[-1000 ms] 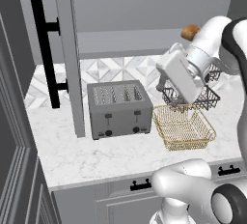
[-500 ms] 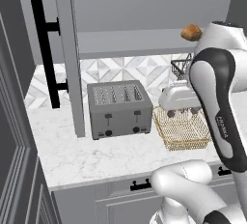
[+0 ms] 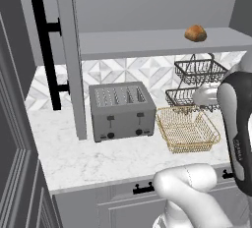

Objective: Open the cabinet, pick up the bread from the cabinet and place it in the basket. Then move the basket to the dining counter.

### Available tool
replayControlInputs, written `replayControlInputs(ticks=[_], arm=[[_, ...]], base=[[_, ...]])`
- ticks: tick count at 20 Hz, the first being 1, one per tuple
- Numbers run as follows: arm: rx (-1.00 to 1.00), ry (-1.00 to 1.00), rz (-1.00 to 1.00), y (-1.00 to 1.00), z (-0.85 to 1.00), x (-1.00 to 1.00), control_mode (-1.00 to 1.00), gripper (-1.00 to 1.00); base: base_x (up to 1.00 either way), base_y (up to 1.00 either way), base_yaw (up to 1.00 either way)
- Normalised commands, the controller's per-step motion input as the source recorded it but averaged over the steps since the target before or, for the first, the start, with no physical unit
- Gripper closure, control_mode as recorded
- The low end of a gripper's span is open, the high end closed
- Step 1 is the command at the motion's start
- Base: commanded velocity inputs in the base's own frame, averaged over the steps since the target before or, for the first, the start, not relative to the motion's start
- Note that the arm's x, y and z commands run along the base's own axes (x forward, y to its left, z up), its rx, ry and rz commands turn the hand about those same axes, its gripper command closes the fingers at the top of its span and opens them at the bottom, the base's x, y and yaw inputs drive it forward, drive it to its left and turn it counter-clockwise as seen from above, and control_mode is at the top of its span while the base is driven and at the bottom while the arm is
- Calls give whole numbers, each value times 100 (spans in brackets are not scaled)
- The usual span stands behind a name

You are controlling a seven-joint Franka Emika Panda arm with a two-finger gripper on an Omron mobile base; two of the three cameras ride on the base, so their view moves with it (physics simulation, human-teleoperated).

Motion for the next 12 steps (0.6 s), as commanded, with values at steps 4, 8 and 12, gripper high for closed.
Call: replayControlInputs(ticks=[4, 8, 12], arm=[[0, -39, -10, -30, 55, 71, -100, -100], [-15, -4, 0, -47, 69, 61, -100, -100], [-16, 0, -2, -40, 66, 62, -100, -100]], base=[[0, 0, 0], [0, 0, 0], [0, 0, 0]])
